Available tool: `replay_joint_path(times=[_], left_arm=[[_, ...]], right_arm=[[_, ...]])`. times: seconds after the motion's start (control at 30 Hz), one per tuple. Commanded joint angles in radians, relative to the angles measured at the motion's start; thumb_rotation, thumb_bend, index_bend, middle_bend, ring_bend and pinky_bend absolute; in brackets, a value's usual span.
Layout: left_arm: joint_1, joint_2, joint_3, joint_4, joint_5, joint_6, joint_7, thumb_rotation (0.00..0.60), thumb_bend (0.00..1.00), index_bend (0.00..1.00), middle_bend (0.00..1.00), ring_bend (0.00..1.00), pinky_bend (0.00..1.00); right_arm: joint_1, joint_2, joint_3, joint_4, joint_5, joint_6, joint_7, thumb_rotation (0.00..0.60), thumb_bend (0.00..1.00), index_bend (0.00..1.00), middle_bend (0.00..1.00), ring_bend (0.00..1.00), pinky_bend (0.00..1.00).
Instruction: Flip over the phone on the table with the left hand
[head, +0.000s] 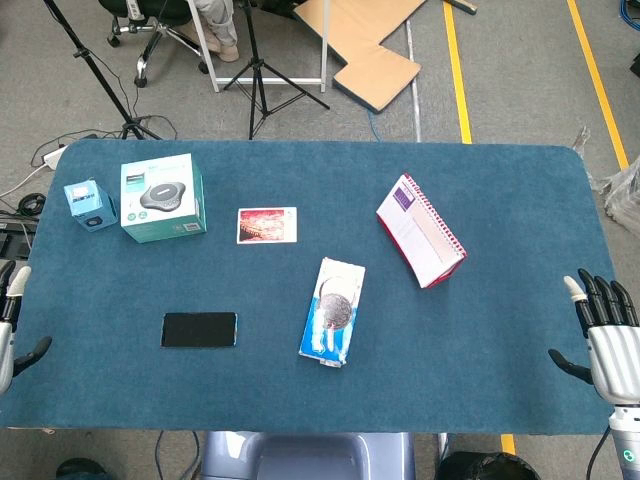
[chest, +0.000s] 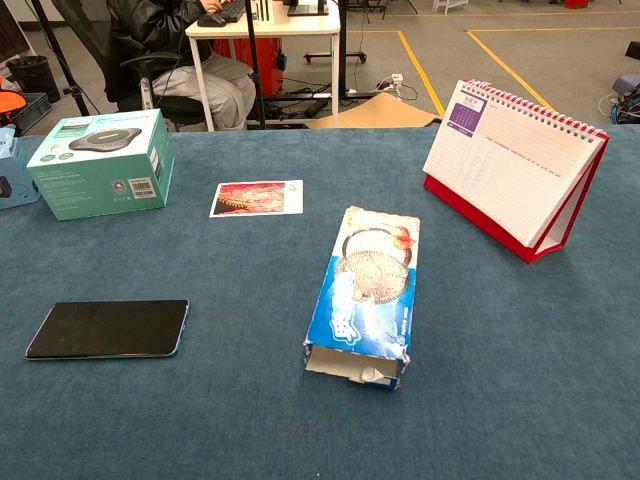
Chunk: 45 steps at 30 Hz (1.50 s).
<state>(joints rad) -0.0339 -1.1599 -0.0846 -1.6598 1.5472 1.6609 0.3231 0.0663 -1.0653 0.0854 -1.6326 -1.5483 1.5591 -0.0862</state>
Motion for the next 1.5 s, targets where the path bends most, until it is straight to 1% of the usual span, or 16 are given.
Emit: replay_joint_path(times=[0.03, 0.27, 0.4, 0.43, 0.47, 0.53, 0.6, 0.67, 0.77, 0.83, 0.97, 1.03, 1.1, 1.17, 1.33, 1.5], left_arm=[[0.001, 0.0, 0.002, -0.001, 0.001, -0.002, 0.001, 0.6, 0.0, 0.0, 0.0, 0.0, 0.0], [-0.023, 0.0, 0.008, -0.022, -0.021, -0.07, -0.006, 0.6, 0.0, 0.0, 0.0, 0.0, 0.0], [-0.071, 0.002, 0.003, -0.084, -0.061, -0.17, 0.008, 0.6, 0.0, 0.0, 0.0, 0.0, 0.0], [-0.094, -0.004, 0.0, -0.108, -0.073, -0.211, 0.027, 0.6, 0.0, 0.0, 0.0, 0.0, 0.0], [-0.136, -0.018, -0.007, -0.149, -0.1, -0.285, 0.067, 0.6, 0.0, 0.0, 0.0, 0.0, 0.0], [-0.196, -0.046, -0.038, -0.215, -0.198, -0.372, 0.183, 0.6, 0.0, 0.0, 0.0, 0.0, 0.0], [-0.236, -0.088, -0.056, -0.242, -0.263, -0.406, 0.288, 0.6, 0.0, 0.0, 0.0, 0.0, 0.0], [-0.258, -0.117, -0.061, -0.259, -0.31, -0.423, 0.351, 0.6, 0.0, 0.0, 0.0, 0.0, 0.0], [-0.297, -0.18, -0.072, -0.286, -0.412, -0.439, 0.462, 0.6, 0.0, 0.0, 0.0, 0.0, 0.0], [-0.339, -0.261, -0.079, -0.291, -0.509, -0.449, 0.554, 0.6, 0.01, 0.0, 0.0, 0.0, 0.0], [-0.39, -0.368, -0.094, -0.283, -0.636, -0.419, 0.657, 0.6, 0.04, 0.01, 0.0, 0.0, 0.0], [-0.423, -0.444, -0.093, -0.258, -0.709, -0.403, 0.712, 0.6, 0.06, 0.04, 0.01, 0.0, 0.0], [-0.439, -0.483, -0.093, -0.235, -0.737, -0.38, 0.737, 0.6, 0.1, 0.1, 0.05, 0.0, 0.0], [-0.451, -0.511, -0.094, -0.217, -0.759, -0.363, 0.75, 0.6, 0.11, 0.13, 0.07, 0.0, 0.0], [-0.477, -0.555, -0.104, -0.17, -0.798, -0.349, 0.744, 0.6, 0.14, 0.15, 0.09, 0.0, 0.0], [-0.499, -0.564, -0.11, -0.134, -0.823, -0.356, 0.717, 0.6, 0.14, 0.16, 0.09, 0.0, 0.0]], right_arm=[[0.0, 0.0, 0.0, 0.001, 0.001, -0.001, 0.002, 0.6, 0.0, 0.0, 0.0, 0.0, 0.0], [-0.004, 0.004, -0.002, -0.007, -0.001, 0.004, 0.002, 0.6, 0.0, 0.0, 0.0, 0.0, 0.0], [-0.006, 0.008, -0.002, -0.013, -0.003, 0.008, 0.004, 0.6, 0.0, 0.0, 0.0, 0.0, 0.0], [-0.006, 0.009, -0.002, -0.014, -0.004, 0.009, 0.006, 0.6, 0.0, 0.0, 0.0, 0.0, 0.0], [-0.006, 0.01, -0.002, -0.014, -0.003, 0.007, 0.009, 0.6, 0.0, 0.0, 0.0, 0.0, 0.0], [-0.005, 0.012, -0.001, -0.013, 0.0, 0.003, 0.016, 0.6, 0.0, 0.0, 0.0, 0.0, 0.0], [-0.003, 0.012, 0.0, -0.01, 0.003, -0.001, 0.019, 0.6, 0.0, 0.0, 0.0, 0.0, 0.0], [-0.003, 0.012, 0.001, -0.008, 0.006, -0.004, 0.022, 0.6, 0.0, 0.0, 0.0, 0.0, 0.0], [-0.001, 0.012, 0.002, -0.004, 0.012, -0.01, 0.027, 0.6, 0.0, 0.0, 0.0, 0.0, 0.0], [0.0, 0.013, 0.003, -0.001, 0.018, -0.014, 0.035, 0.6, 0.0, 0.0, 0.0, 0.0, 0.0], [0.0, 0.014, 0.004, 0.003, 0.022, -0.017, 0.043, 0.6, 0.0, 0.0, 0.0, 0.0, 0.0], [0.001, 0.013, 0.005, 0.007, 0.027, -0.022, 0.048, 0.6, 0.0, 0.0, 0.0, 0.0, 0.0], [0.002, 0.013, 0.005, 0.01, 0.029, -0.024, 0.051, 0.6, 0.0, 0.0, 0.0, 0.0, 0.0], [0.002, 0.013, 0.006, 0.011, 0.031, -0.025, 0.053, 0.6, 0.0, 0.0, 0.0, 0.0, 0.0], [0.003, 0.013, 0.006, 0.012, 0.032, -0.026, 0.056, 0.6, 0.0, 0.0, 0.0, 0.0, 0.0], [0.004, 0.011, 0.006, 0.015, 0.035, -0.031, 0.055, 0.6, 0.0, 0.0, 0.0, 0.0, 0.0]])
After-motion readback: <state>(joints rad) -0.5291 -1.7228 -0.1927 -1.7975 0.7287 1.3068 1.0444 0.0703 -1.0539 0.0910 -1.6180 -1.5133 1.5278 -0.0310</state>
